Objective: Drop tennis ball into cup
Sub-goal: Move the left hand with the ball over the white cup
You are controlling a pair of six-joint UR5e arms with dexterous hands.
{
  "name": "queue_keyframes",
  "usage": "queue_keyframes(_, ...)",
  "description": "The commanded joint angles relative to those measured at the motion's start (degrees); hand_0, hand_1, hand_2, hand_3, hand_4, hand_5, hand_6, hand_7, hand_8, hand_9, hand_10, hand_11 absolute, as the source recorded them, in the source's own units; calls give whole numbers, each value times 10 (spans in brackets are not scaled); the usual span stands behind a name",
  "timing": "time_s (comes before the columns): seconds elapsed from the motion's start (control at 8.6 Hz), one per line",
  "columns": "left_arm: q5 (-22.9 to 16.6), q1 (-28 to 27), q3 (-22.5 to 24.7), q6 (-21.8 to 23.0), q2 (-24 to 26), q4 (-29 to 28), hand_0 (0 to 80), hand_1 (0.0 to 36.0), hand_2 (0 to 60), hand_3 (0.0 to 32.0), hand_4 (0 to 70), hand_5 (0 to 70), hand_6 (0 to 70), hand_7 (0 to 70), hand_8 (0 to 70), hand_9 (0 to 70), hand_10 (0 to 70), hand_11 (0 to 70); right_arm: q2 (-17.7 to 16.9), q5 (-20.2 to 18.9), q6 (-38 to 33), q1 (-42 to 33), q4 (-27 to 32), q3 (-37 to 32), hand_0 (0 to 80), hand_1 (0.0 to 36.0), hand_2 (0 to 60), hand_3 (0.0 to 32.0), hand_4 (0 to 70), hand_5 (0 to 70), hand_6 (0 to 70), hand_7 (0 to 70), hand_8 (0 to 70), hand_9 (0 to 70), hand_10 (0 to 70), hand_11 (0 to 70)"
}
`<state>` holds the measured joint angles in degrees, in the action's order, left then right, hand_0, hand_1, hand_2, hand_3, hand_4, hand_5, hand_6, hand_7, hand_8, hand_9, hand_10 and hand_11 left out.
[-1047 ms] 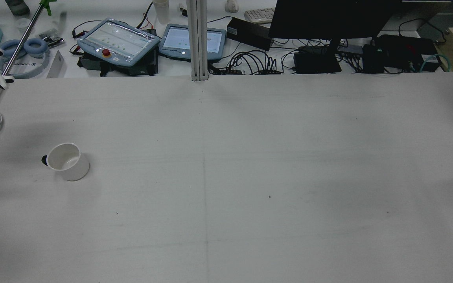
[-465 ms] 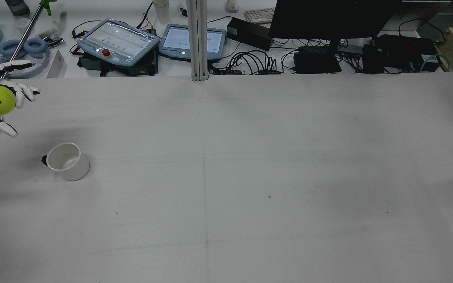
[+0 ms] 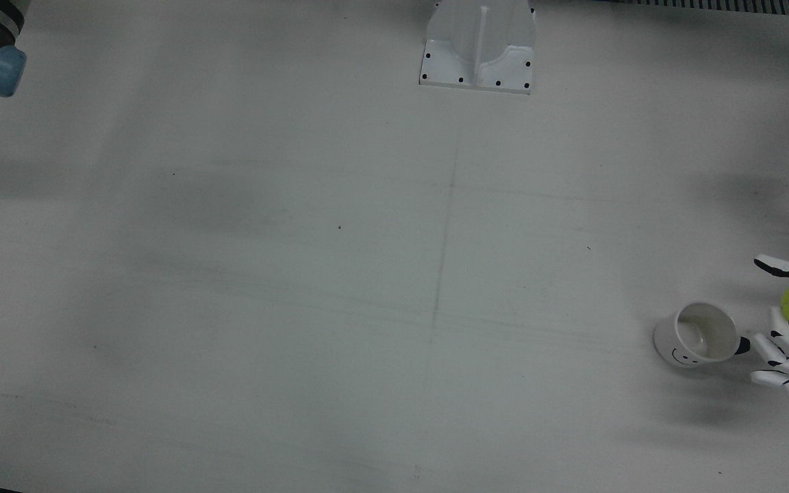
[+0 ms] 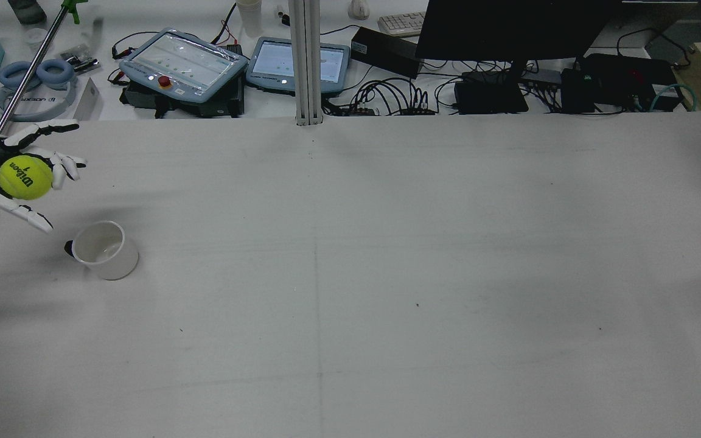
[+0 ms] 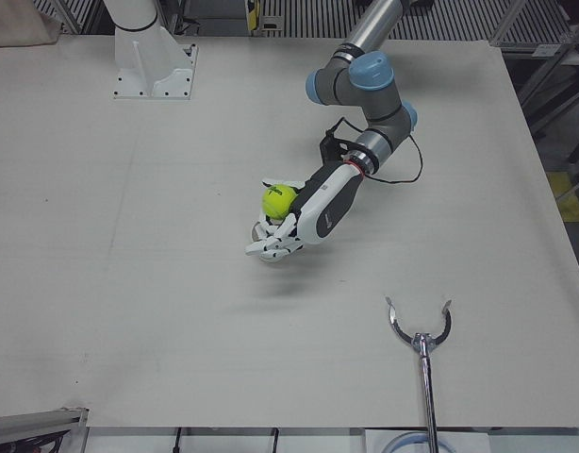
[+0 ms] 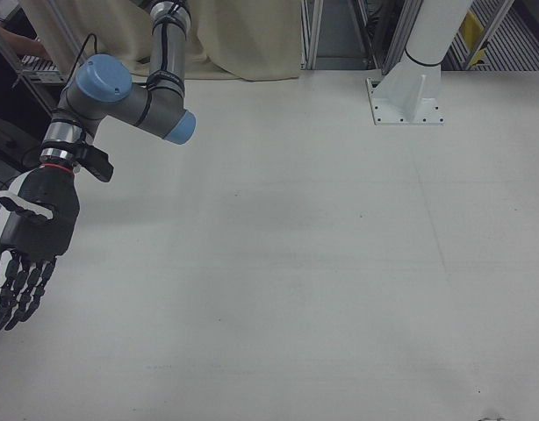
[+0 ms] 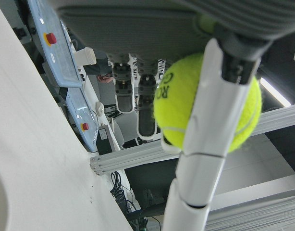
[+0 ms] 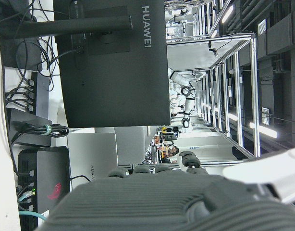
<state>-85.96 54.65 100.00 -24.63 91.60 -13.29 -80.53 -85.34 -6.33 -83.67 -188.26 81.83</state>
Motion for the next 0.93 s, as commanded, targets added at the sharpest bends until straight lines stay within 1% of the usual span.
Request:
queue_keyframes(0.0,2,-22,-19,-10,18,-2,793,273,8,0,44,207,608,671,335,441,155,255,0,0,0,0,0,0,0,0,0,0,0,0,0,0,0,0,0,0)
queue_keyframes(0.12,3,-45,-34,-16,36,1,797,276,1,0,44,200,591,674,331,441,154,255,0,0,0,0,0,0,0,0,0,0,0,0,0,0,0,0,0,0)
queue_keyframes(0.23,3,-53,-57,-16,56,1,797,278,2,0,41,196,570,676,326,440,154,254,0,0,0,0,0,0,0,0,0,0,0,0,0,0,0,0,0,0)
queue_keyframes(0.35,3,-56,-69,-16,67,2,800,278,1,0,43,200,591,673,331,440,153,254,0,0,0,0,0,0,0,0,0,0,0,0,0,0,0,0,0,0)
queue_keyframes(0.47,3,-56,-79,-16,74,3,795,277,5,0,45,196,568,677,327,441,154,254,-1,0,0,0,0,0,0,0,0,0,0,0,0,0,0,0,0,0)
queue_keyframes(0.58,3,-56,-88,-16,75,-1,786,271,7,0,44,210,648,657,341,436,152,251,-1,0,0,0,0,0,0,0,0,0,0,0,0,0,0,0,0,0)
queue_keyframes(0.7,3,-56,-92,-17,75,-3,786,275,4,0,40,195,566,669,325,438,153,252,0,0,0,0,0,0,0,0,0,0,0,0,0,0,0,0,0,0)
queue_keyframes(0.81,3,-57,-102,-17,75,-12,784,275,0,0,38,195,570,665,326,438,155,256,0,0,0,0,0,0,0,0,0,0,0,0,0,0,0,0,0,0)
